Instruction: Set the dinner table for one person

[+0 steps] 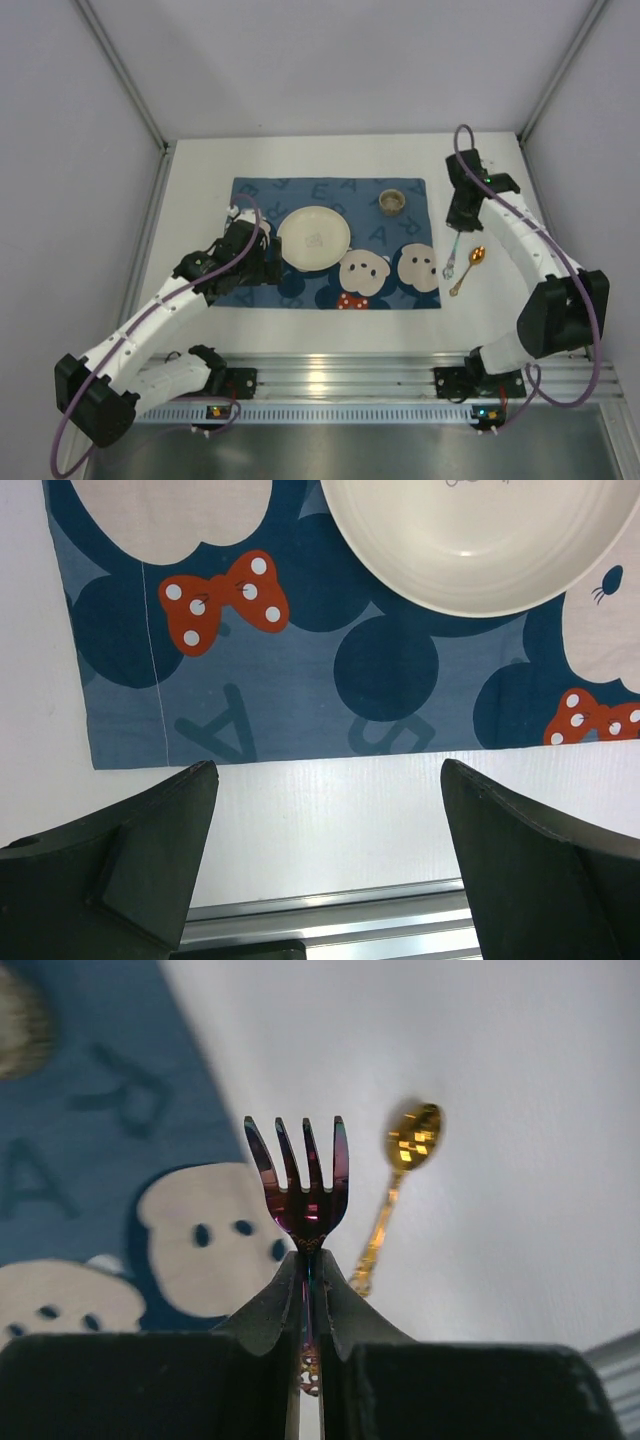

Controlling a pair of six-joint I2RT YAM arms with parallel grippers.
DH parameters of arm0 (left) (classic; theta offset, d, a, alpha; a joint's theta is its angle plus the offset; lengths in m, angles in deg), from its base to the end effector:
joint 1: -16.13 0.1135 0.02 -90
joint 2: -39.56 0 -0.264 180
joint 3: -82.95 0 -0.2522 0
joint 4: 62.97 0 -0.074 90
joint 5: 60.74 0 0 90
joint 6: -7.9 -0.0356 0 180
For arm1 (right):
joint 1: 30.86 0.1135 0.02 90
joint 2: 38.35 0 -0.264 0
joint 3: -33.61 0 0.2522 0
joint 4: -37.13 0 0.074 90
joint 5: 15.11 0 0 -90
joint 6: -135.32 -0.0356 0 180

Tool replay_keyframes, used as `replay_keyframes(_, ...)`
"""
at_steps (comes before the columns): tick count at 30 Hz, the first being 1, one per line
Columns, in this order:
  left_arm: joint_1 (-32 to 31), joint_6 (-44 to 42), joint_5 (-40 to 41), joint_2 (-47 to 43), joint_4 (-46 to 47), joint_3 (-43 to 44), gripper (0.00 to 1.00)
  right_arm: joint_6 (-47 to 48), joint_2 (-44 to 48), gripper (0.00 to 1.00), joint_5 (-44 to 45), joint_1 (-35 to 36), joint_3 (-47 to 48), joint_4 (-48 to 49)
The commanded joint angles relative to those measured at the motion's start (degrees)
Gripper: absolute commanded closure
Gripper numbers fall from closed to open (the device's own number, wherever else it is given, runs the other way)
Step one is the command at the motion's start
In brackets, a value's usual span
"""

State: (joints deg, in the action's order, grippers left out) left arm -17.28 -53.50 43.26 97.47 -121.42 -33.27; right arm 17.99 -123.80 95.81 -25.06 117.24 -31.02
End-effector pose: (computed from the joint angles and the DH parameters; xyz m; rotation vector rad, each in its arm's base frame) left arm 0.1688 -0.1011 0.2768 0.0010 2.4581 -0.1700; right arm 0.2877 0.0164 0.2679 0.5876 2.6220 -0.3400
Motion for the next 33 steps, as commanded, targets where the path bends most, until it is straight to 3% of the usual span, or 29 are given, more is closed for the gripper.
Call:
replay_keyframes(1, 0.2, 0.2, -0.6, 0.2, 2.9, -0.4, 0.02, -4.1, 2.3, 1.0, 2.7, 13.5, 8.6, -5.2)
replay_keyframes(4, 0.2, 0.1, -0.6, 0.1, 3.0, -0.4, 0.02, -6.8, 0.4, 1.0, -4.3, 20.9, 9.0, 0.5)
replay_keyframes(10, 0.2, 0.2, -0.2, -1.4, 2.9, -0.6, 0.01, -9.1, -11.3, 1.0, -7.4, 28.6, 12.2, 4.9)
replay_keyframes(20, 0.2, 0.7, 1.0, -3.2, 2.8, -0.8, 0.02, -8.0, -25.6, 1.0, -8.1, 29.5, 17.8, 7.1)
replay_keyframes(33, 0.1, 0.7, 0.6, -3.0, 3.0, -1.0, 0.02, -7.7, -26.7, 1.0, -8.1, 29.8, 18.9, 7.5)
